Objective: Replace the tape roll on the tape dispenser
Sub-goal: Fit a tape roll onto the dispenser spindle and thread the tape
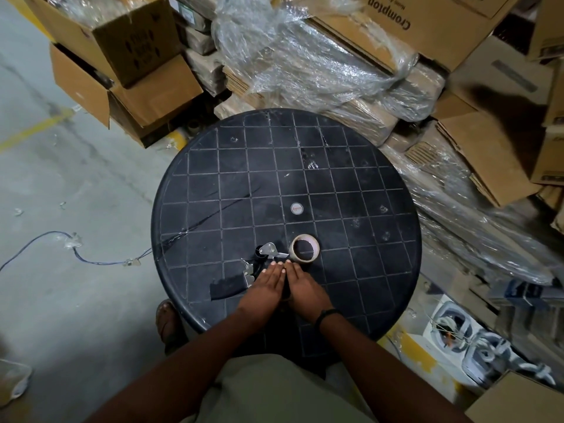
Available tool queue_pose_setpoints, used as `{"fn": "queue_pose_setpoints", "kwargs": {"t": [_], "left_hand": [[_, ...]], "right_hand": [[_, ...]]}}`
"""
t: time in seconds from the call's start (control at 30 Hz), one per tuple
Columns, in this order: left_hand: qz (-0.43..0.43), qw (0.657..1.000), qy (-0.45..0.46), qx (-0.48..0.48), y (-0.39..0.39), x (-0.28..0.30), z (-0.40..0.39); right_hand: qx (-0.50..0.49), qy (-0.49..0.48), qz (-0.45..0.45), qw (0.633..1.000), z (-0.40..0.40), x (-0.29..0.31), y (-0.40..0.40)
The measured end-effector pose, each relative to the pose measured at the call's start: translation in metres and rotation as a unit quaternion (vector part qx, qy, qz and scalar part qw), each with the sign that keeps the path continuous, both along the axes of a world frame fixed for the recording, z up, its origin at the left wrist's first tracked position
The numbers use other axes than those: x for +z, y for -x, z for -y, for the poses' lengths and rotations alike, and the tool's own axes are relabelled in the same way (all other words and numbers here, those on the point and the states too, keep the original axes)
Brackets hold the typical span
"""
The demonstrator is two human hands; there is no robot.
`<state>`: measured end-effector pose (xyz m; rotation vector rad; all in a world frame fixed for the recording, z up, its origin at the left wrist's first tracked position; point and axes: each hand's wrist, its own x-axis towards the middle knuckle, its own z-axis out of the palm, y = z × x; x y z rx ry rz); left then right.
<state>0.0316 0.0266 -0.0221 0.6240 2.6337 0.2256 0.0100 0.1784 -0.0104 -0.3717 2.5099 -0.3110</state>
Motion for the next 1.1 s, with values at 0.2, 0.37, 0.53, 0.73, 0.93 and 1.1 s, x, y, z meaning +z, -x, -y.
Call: {"fn": "queue_pose_setpoints", "kwargs": {"t": [0.2, 0.37, 0.53, 0.73, 0.93, 1.1], "left_hand": [[-0.048, 0.997, -0.051, -0.015, -0.001, 0.011, 0.004], [-0.134, 0.987, -0.087, 0.003, -0.011, 0.021, 0.010], [-0.097, 0.994, -0.039, -0.010, -0.009, 0.016, 0.006], [-0.091, 0.996, 0.014, 0.022, -0.001, 0.018, -0.002], [0.005, 0.999, 0.031, -0.022, -0.004, 0.002, 0.004], [0.013, 0.998, 0.007, -0.060, -0.004, 0.004, 0.007]], "right_hand": [[-0.047, 0.047, -0.027, 0.997, 0.000, 0.011, 0.005], [-0.109, 0.127, -0.031, 0.985, -0.005, 0.021, 0.004], [-0.082, 0.124, 0.005, 0.989, -0.006, 0.026, 0.015], [-0.048, 0.095, 0.005, 0.994, 0.001, 0.024, 0.017], [0.017, 0.055, -0.027, 0.998, -0.004, 0.018, 0.006], [0.001, 0.056, 0.011, 0.998, -0.012, 0.015, 0.013]]}}
